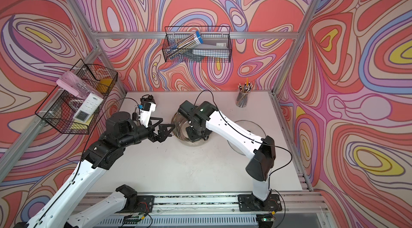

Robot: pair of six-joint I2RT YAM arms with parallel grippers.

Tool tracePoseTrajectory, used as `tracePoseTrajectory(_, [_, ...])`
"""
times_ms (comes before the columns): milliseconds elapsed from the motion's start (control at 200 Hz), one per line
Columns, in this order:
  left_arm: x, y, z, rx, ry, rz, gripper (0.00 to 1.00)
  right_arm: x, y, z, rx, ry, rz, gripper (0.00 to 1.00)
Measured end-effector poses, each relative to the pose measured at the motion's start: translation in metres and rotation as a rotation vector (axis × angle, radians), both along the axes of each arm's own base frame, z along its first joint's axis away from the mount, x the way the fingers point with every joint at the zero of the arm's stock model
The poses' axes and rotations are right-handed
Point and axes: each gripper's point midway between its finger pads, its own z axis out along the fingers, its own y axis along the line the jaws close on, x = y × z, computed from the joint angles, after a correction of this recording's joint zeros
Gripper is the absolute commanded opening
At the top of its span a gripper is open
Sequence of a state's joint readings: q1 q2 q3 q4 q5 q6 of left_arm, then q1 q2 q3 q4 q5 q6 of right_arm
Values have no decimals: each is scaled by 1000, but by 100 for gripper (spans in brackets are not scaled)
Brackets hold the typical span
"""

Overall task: Stir the soup with a spoon
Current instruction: Stir the soup in the pan with a stick.

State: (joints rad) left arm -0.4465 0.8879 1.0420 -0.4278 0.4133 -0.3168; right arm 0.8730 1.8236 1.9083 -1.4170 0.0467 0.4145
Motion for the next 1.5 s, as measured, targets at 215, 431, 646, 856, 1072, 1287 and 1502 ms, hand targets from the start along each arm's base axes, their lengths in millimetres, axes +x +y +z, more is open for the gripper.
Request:
tracePoseTrajectory(215, [-6,-7,1,6,-18,-67,99,0,-28,-3,-92,-25,-35,0])
tracePoseTrajectory(431, [-2,-13,-6,49,-28,-107,99,24,-54,-4,-124,-46,-118,0])
tracePoseTrajectory(646, [0,-14,-4,76,-53,-122,99,51,-50,5,-107,-90,-141,0])
tracePoseTrajectory(856, [3,-16,-7,99,-57,-135,99,71,-26,-3,-81,-93,-113,0])
tracePoseTrajectory(1072, [4,-16,-10,120,-56,-140,99,77,0,-2,4,-75,-79,0])
tracePoseTrajectory(1287, [6,-16,-9,126,-56,-138,99,58,22,0,43,-47,-15,0])
tracePoseTrajectory(1502, [8,-15,-11,130,-50,-132,99,30,30,-11,29,4,42,0])
